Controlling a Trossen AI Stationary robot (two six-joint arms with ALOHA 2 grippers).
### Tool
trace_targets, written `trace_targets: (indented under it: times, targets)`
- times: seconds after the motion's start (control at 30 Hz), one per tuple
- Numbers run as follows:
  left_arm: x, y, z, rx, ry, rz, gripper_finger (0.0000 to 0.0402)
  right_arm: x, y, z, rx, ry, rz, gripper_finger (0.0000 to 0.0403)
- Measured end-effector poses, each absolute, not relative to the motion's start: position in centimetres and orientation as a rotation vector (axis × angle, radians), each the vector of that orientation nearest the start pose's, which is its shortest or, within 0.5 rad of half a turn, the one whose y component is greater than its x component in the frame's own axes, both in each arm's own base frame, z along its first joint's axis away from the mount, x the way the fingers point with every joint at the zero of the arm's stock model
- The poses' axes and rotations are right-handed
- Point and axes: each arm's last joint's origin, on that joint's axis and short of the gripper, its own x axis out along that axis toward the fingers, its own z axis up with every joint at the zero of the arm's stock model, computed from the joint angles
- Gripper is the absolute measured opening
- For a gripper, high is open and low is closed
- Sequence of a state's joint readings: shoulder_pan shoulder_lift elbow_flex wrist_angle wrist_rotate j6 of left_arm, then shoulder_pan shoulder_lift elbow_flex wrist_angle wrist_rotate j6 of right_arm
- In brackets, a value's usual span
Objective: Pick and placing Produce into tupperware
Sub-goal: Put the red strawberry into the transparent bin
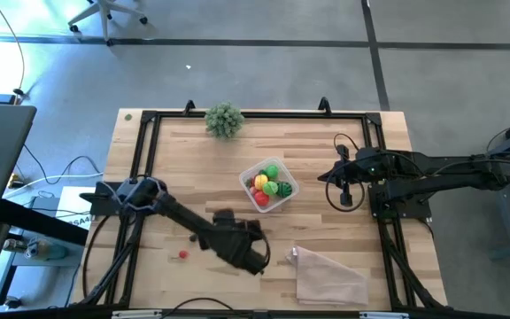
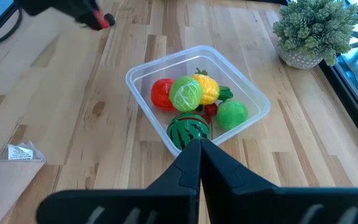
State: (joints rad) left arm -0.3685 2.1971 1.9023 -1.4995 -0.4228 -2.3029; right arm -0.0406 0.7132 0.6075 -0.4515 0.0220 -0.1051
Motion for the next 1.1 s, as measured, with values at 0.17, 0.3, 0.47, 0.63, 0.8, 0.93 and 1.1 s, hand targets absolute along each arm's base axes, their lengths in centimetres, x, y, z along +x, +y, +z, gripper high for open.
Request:
trace_targets:
  times: [0.17, 0.3, 0.47, 0.63, 0.8, 0.93, 1.1]
  targets:
    - [39.8, -9.5, 23.6, -0.996, 0.667, 1.566, 0.014, 15.2, -0.7, 25.9, -0.097, 0.56, -0.032, 0.0]
    - [40.9, -5.4, 24.7, -0.957, 0.691, 1.557, 0.014, 15.2, -0.7, 25.9, -0.097, 0.56, -0.032, 0.0]
    - [41.9, -0.4, 24.7, -0.946, 0.73, 1.535, 0.014, 15.2, -0.7, 25.9, -0.098, 0.56, -0.032, 0.0]
    - [42.5, 3.2, 24.6, -0.976, 0.772, 1.496, 0.014, 15.2, -0.7, 25.9, -0.097, 0.56, -0.032, 0.0]
    - [42.7, 5.2, 24.0, -1.019, 0.809, 1.463, 0.014, 15.2, -0.7, 25.9, -0.097, 0.56, -0.032, 0.0]
    - [42.4, 5.7, 22.9, -1.017, 0.833, 1.483, 0.014, 15.2, -0.7, 25.9, -0.097, 0.56, -0.032, 0.0]
    - [42.3, 5.9, 21.4, -1.018, 0.842, 1.495, 0.014, 15.2, -0.7, 25.9, -0.097, 0.56, -0.032, 0.0]
